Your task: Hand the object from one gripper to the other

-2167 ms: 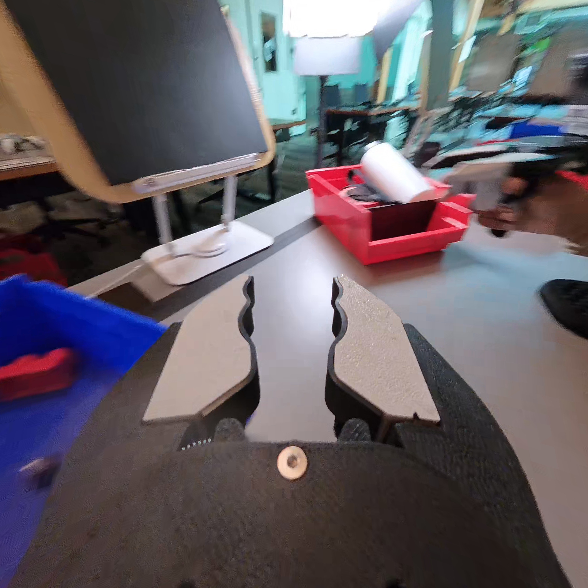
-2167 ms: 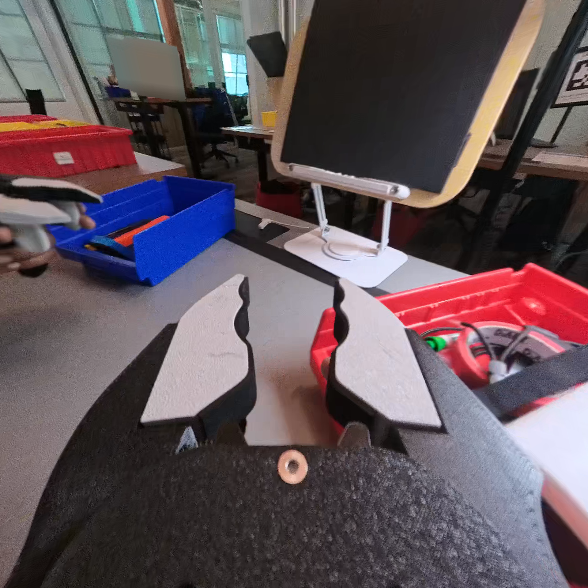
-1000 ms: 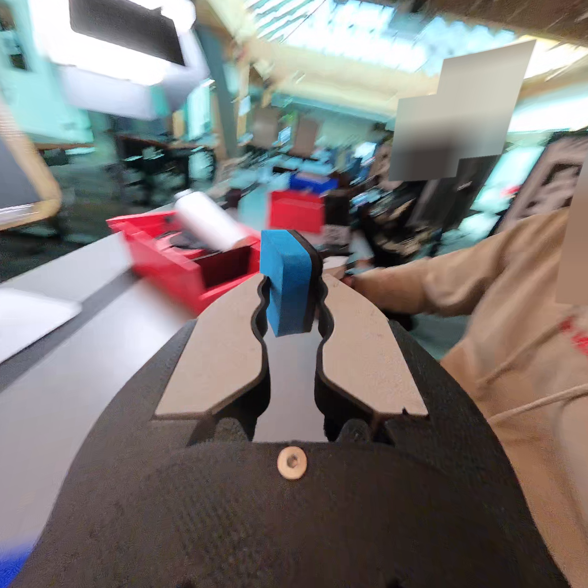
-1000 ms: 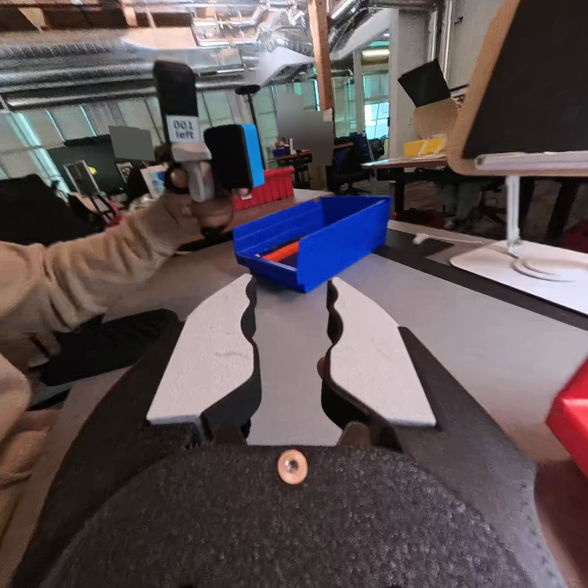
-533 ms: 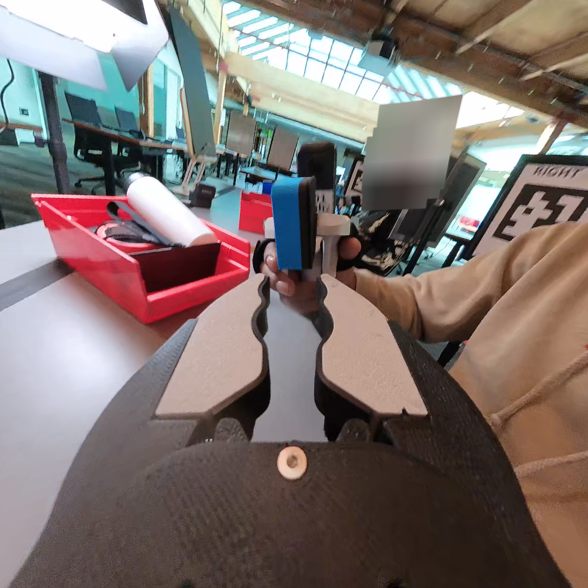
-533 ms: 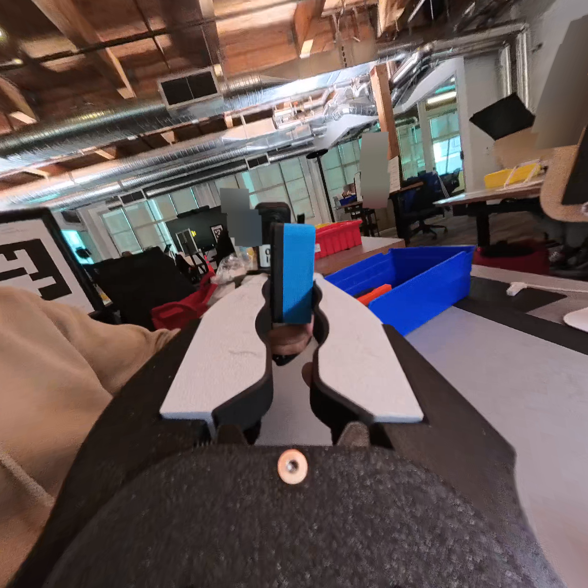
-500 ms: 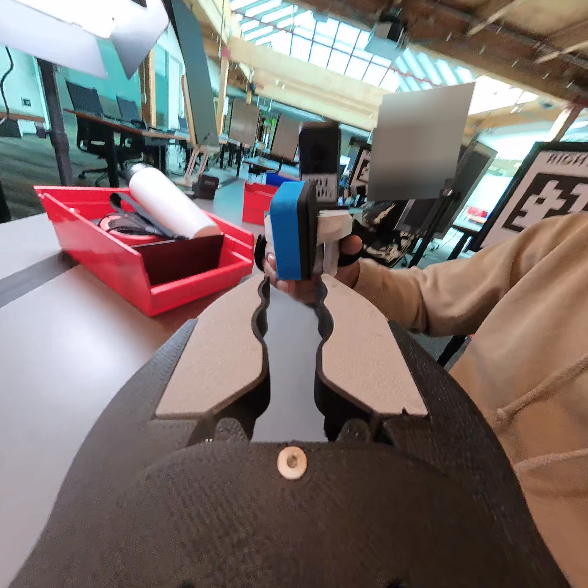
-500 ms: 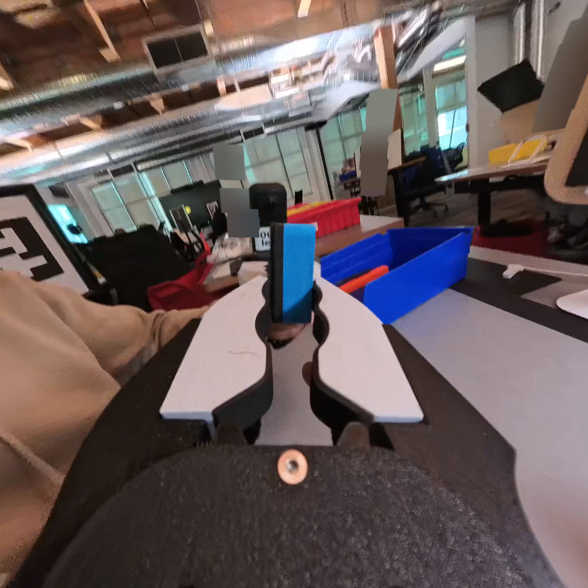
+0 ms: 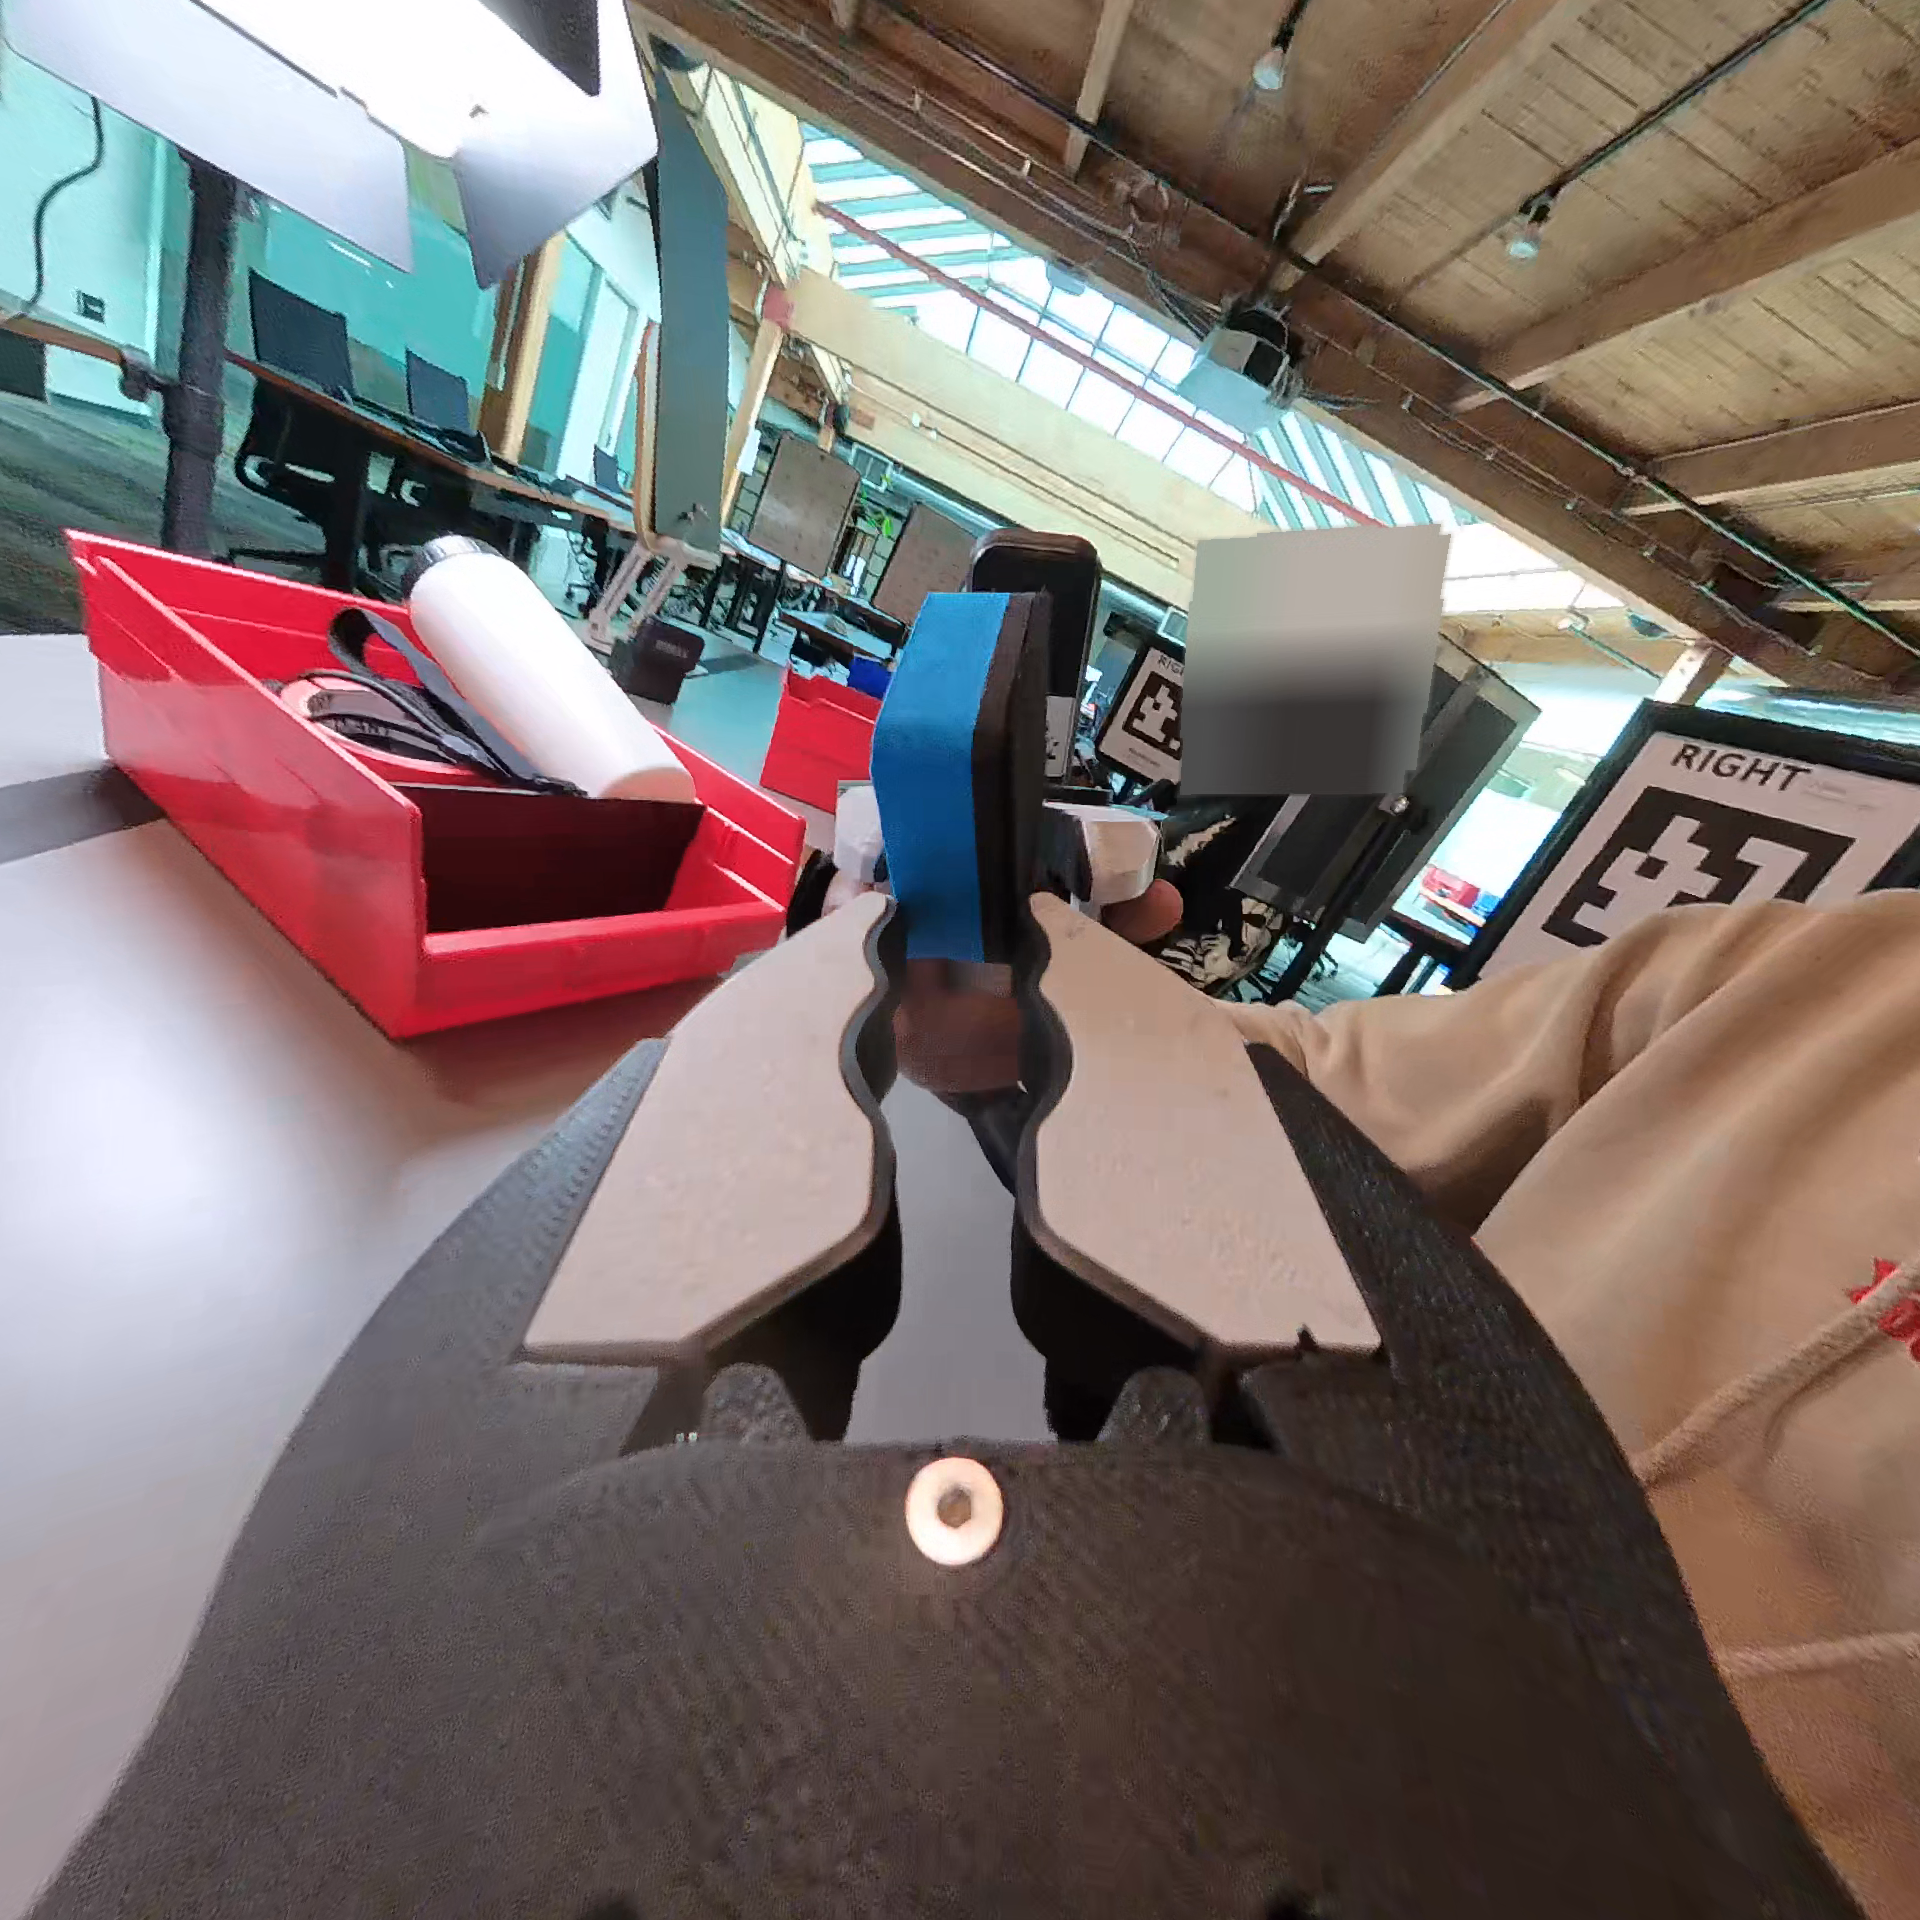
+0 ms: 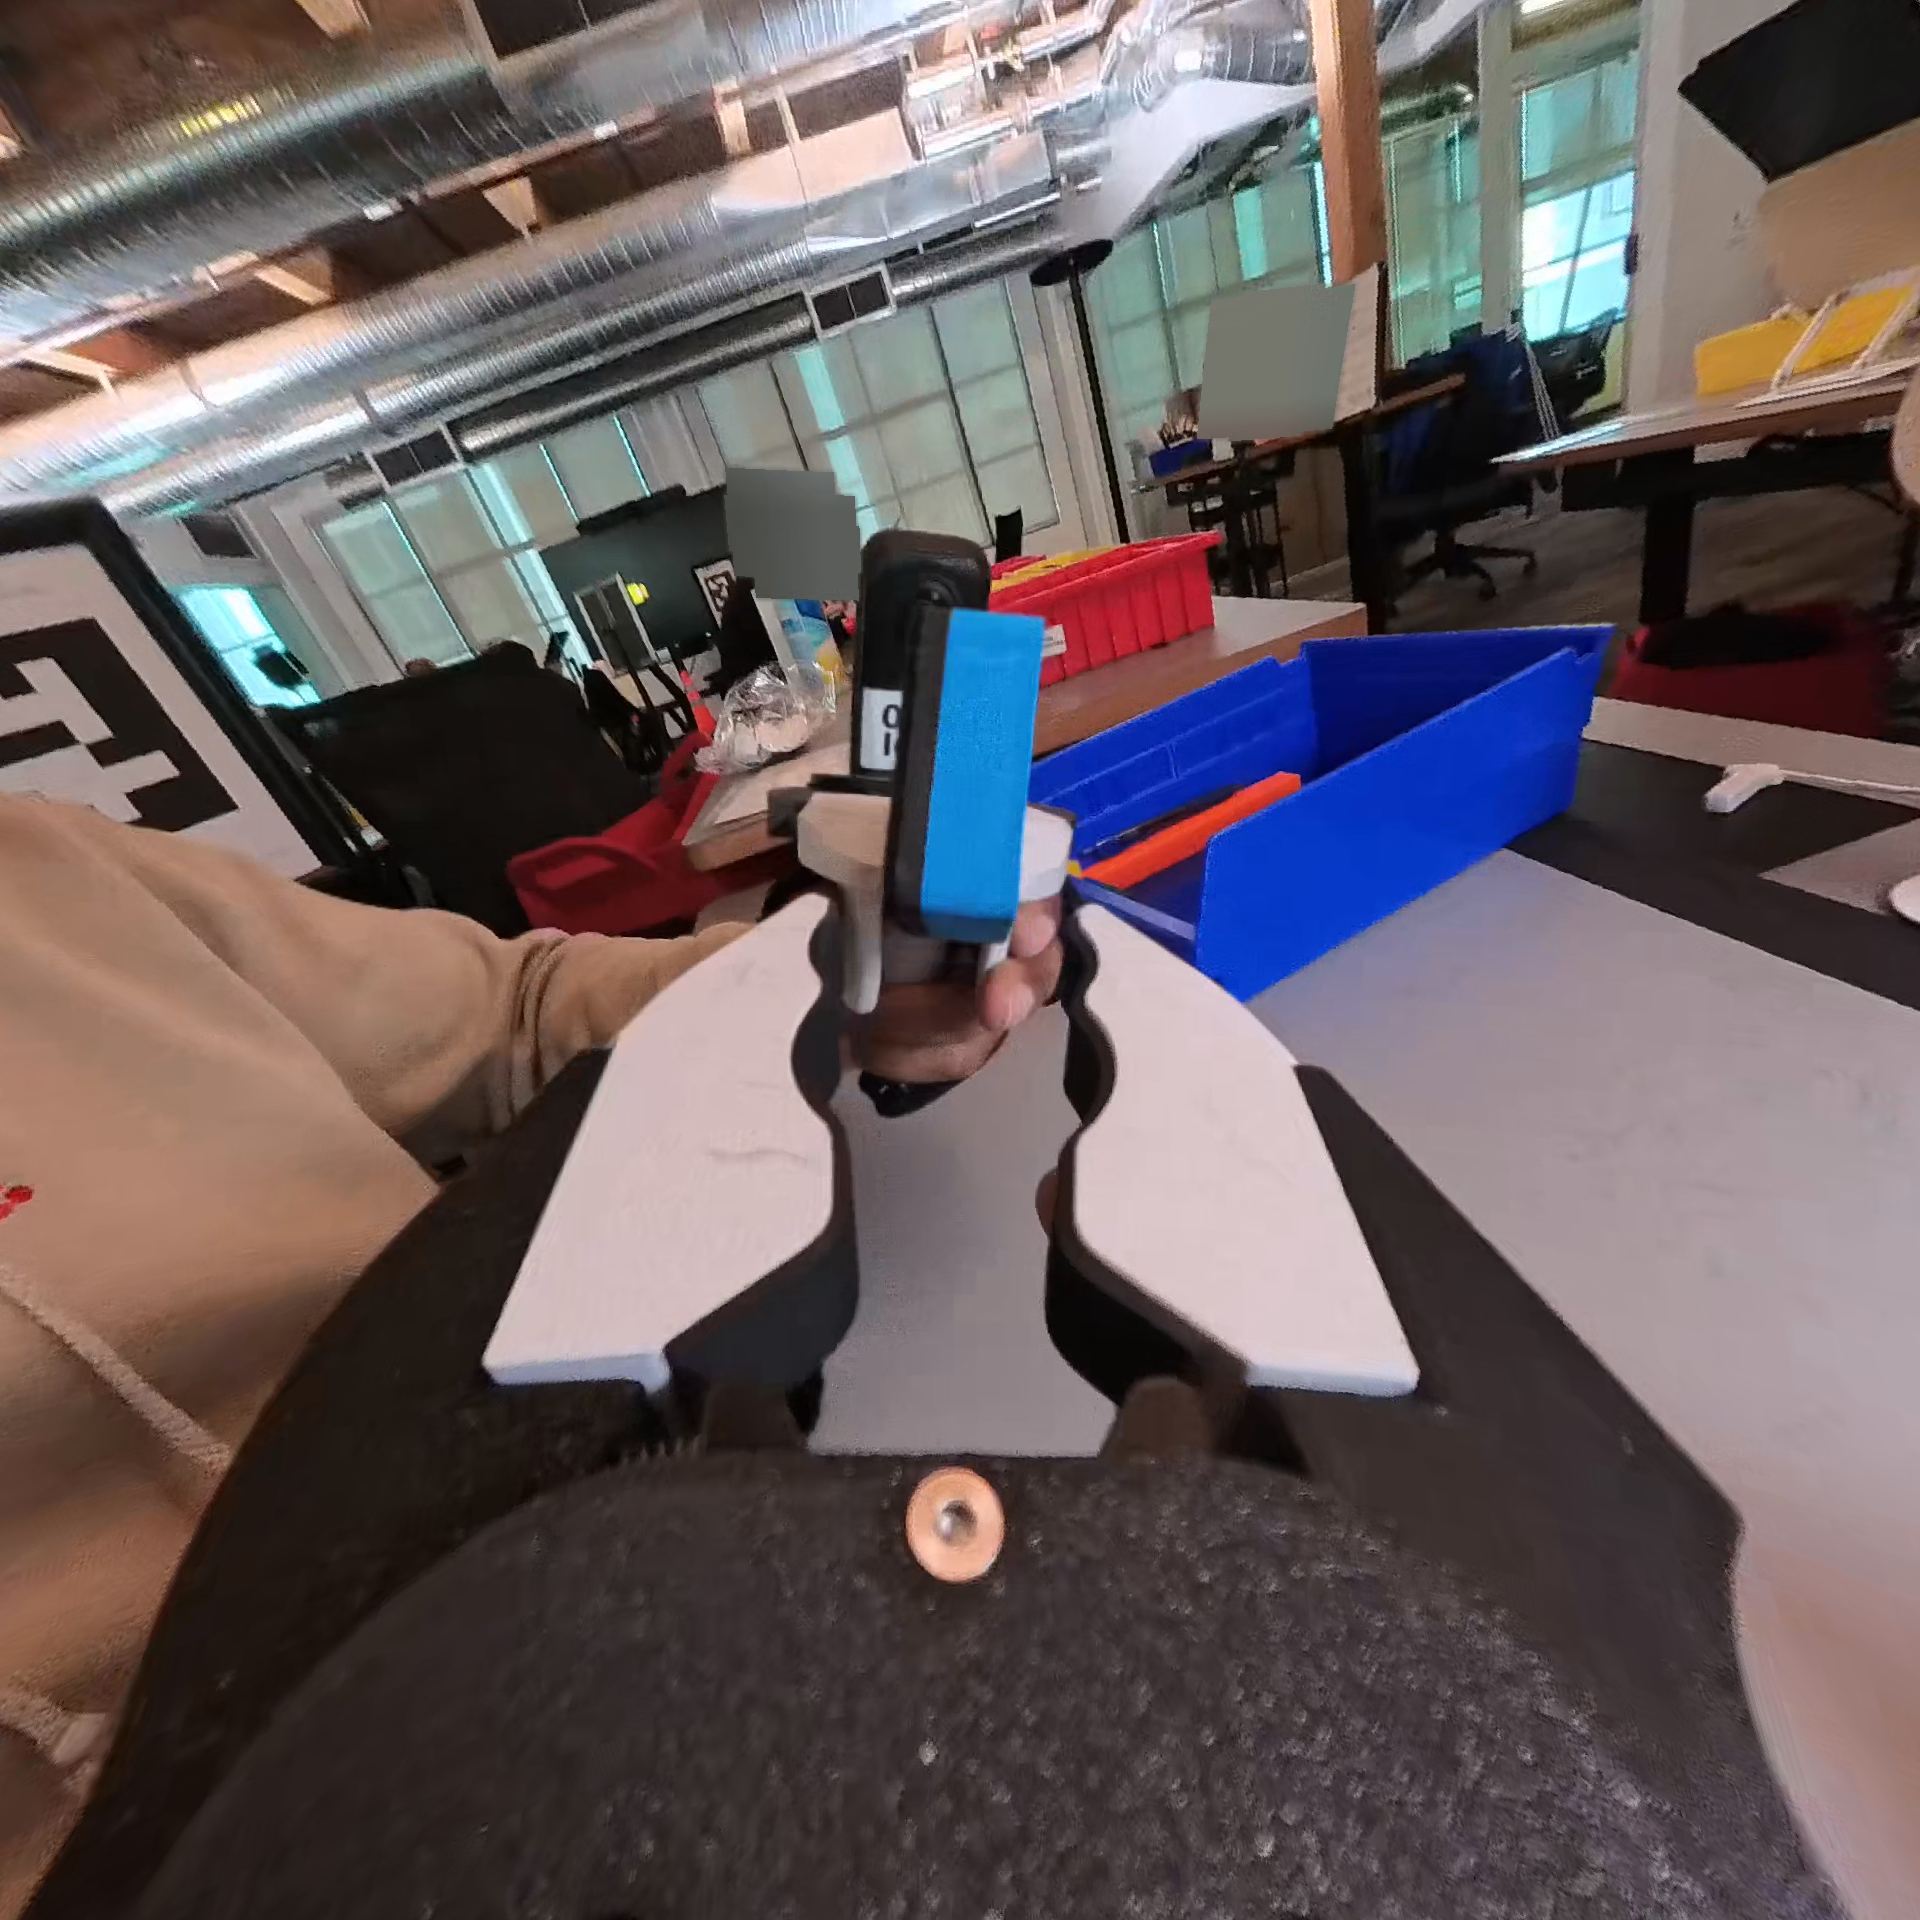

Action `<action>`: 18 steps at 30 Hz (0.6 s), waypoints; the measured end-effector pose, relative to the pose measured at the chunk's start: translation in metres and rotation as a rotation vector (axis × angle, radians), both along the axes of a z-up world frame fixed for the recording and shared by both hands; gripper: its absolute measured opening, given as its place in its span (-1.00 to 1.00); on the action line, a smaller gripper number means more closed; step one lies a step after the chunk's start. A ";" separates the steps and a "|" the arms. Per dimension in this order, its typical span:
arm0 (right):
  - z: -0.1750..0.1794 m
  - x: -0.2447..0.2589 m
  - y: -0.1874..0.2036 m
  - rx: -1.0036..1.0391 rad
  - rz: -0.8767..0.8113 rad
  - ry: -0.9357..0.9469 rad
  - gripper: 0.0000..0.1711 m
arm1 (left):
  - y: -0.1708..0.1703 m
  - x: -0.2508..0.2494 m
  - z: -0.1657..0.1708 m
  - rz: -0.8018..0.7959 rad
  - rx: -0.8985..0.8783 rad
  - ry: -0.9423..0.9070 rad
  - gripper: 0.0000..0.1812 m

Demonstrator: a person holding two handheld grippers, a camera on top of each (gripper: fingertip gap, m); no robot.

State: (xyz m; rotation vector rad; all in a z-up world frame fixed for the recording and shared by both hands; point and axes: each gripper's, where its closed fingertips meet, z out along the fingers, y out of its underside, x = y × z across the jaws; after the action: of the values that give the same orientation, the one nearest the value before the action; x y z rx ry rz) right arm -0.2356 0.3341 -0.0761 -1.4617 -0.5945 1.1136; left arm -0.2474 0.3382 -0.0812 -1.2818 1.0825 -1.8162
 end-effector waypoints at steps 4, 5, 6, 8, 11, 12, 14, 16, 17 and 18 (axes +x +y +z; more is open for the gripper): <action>-0.002 -0.008 -0.001 0.016 0.004 0.053 -0.74 | -0.004 0.001 -0.003 -0.015 0.008 0.011 -0.78; -0.002 -0.008 0.000 0.019 -0.005 0.060 -0.74 | -0.003 0.001 -0.003 -0.015 0.000 0.011 -0.78; -0.003 -0.008 0.001 0.017 -0.012 0.048 -0.75 | -0.003 0.001 -0.004 -0.015 0.000 0.014 -0.78; -0.005 -0.007 0.000 0.020 -0.014 0.002 -0.75 | -0.004 0.001 -0.006 -0.028 0.007 0.024 -0.77; -0.020 -0.006 -0.006 -0.048 0.043 -0.182 -0.75 | -0.002 -0.001 -0.010 -0.034 0.056 0.071 -0.60; -0.027 -0.003 -0.006 -0.065 0.035 -0.259 -0.75 | -0.003 -0.002 -0.014 -0.046 0.096 0.110 -0.57; -0.038 0.000 -0.012 -0.089 0.067 -0.363 -0.75 | -0.012 -0.001 -0.032 -0.094 0.196 0.234 -0.55; -0.048 0.001 -0.015 -0.108 0.081 -0.432 -0.75 | -0.013 0.002 -0.044 -0.069 0.263 0.301 -0.70; -0.050 0.001 -0.018 -0.099 0.097 -0.448 -0.75 | -0.012 0.003 -0.047 -0.059 0.265 0.307 -0.71; -0.049 0.002 -0.017 -0.078 0.087 -0.458 -0.75 | -0.012 0.004 -0.046 -0.060 0.245 0.297 -0.72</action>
State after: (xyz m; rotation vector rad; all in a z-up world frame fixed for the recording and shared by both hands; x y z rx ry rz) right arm -0.2337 0.3172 -0.1255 -1.7888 -0.9481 0.8751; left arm -0.2433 0.3265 -0.1269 -1.4080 1.4689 -1.5071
